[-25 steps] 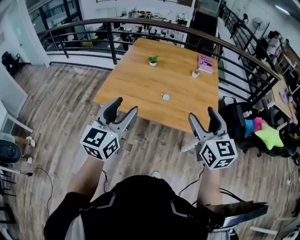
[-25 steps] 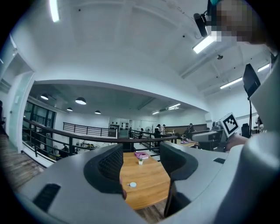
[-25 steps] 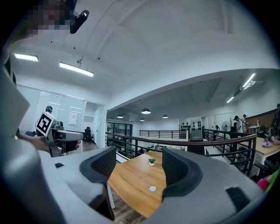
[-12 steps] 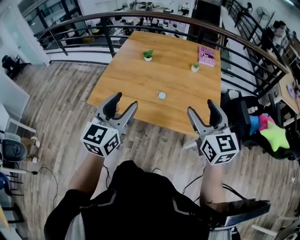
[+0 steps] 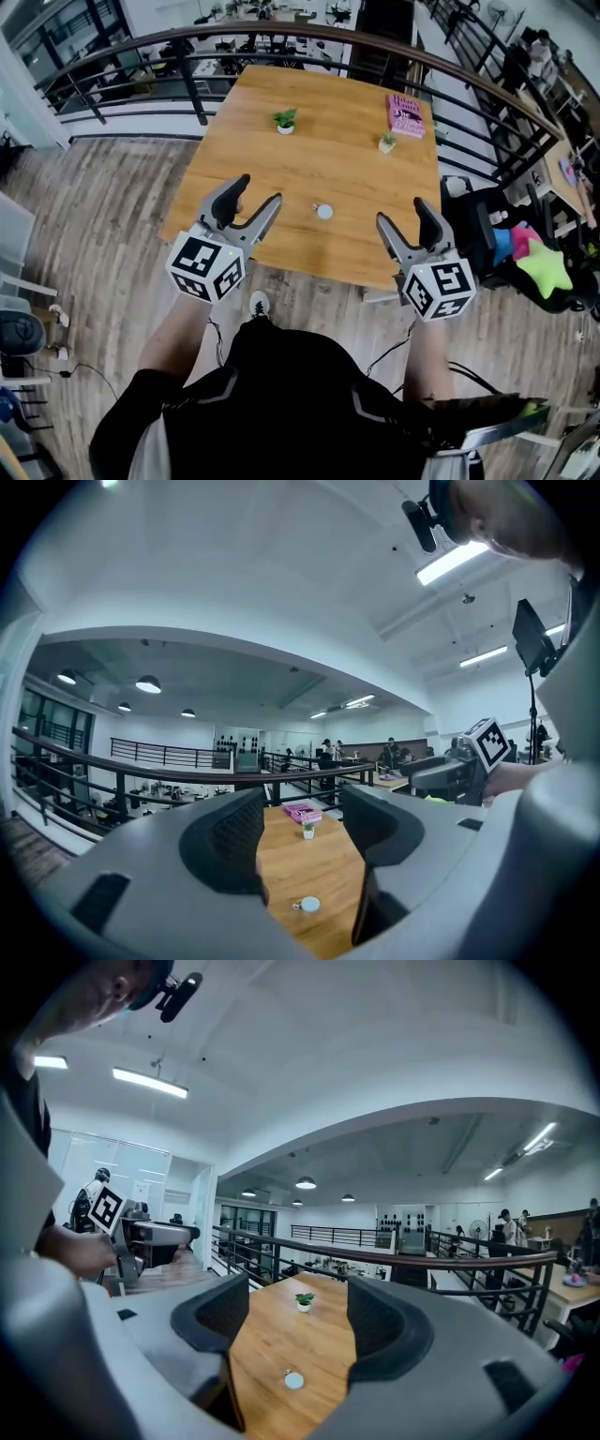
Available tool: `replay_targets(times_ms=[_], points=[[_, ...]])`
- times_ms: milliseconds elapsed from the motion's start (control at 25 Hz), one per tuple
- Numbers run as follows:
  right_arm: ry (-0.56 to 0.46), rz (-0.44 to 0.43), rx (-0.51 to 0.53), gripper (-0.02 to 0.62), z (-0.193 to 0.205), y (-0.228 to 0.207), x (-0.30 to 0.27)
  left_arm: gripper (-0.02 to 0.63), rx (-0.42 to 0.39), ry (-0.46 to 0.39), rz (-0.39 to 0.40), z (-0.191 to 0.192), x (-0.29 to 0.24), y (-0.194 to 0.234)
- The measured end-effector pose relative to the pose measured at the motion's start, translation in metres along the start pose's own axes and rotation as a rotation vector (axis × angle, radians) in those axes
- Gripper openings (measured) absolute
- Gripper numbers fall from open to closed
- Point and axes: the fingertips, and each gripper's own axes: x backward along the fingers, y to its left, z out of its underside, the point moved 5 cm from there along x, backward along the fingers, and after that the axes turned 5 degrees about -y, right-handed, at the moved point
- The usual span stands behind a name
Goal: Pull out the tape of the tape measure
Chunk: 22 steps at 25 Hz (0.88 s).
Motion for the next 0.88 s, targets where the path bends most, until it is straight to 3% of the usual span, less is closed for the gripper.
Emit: replay_targets(times_ms=[200, 400, 880], points=[[0.044, 0.037, 0.004, 0.331, 0.010, 0.002, -0.051, 0.278, 0.020, 0.012, 0.085, 0.007, -0.033, 0.050], [0.110, 0.046, 0.021, 0.326, 0.027, 0.007, -0.094, 0.278, 0.051, 0.066, 0.118, 0.030, -0.057, 0.093], [0.273, 0.028, -0.033, 0.318, 0.110, 0.007, -0.158, 0.278, 0.078, 0.208, 0.248, 0.094, -0.094, 0.143]])
